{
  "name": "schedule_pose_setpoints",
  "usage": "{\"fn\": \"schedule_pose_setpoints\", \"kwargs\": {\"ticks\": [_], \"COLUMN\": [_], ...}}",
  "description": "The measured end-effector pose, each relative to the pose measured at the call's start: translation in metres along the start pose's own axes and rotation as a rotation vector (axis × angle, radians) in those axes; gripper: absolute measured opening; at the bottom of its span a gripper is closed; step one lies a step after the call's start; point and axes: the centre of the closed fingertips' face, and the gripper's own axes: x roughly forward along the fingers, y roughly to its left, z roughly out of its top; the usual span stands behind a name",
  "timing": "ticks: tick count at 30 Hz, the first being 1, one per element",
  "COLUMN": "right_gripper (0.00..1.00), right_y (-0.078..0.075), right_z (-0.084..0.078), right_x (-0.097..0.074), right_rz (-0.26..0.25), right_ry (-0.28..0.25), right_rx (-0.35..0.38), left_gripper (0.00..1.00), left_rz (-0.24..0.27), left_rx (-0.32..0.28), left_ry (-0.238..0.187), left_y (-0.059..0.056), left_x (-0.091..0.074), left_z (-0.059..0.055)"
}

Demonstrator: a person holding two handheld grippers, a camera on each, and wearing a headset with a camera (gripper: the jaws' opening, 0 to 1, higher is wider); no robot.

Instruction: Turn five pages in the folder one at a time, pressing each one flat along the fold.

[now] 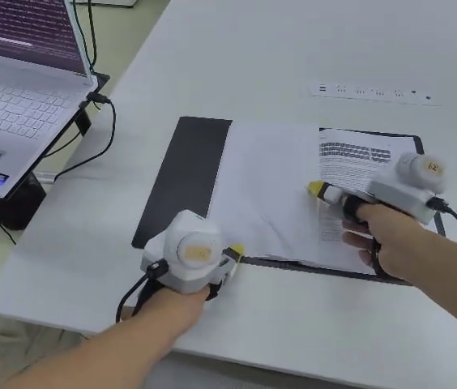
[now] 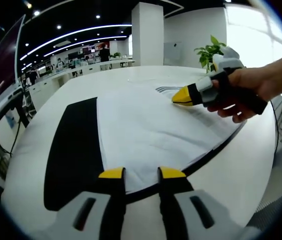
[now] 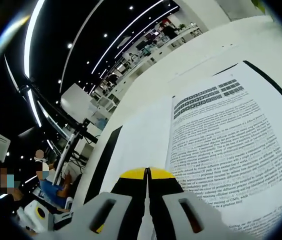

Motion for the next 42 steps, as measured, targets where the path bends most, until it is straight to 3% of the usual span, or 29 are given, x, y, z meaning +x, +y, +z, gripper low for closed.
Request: {"fn": "schedule_pose_setpoints", "kwargs": {"ticks": [7, 12, 24, 42], "right_gripper": [0.0, 0.0, 0.0, 0.0], "right_y": [0.004, -0.003, -0.031, -0.044], "right_z": [0.009, 0.02, 0.05, 0.082], "right_x": [0.0, 0.005, 0.036, 0.069], "right_rz": [0.008, -0.006, -0.024, -0.041], "right_ry": [-0.022, -0.056, -0.105, -0.183], "right_rx": [0.01, 0.038, 0.087, 0.13], "left_gripper": [0.24, 0.24, 0.23, 0.23], "left_rz": [0.009, 0.008, 0.013, 0.019], "left_rx": [-0.006, -0.006, -0.012, -0.021], "left_ry": [-0.013, -0.018, -0.034, -0.05], "left_y": [0.0, 0.0, 0.0, 0.0], "left_x": [0.002, 0.002, 0.0, -0.001], "left_z": [-0.001, -0.001, -0.001, 0.0]}}
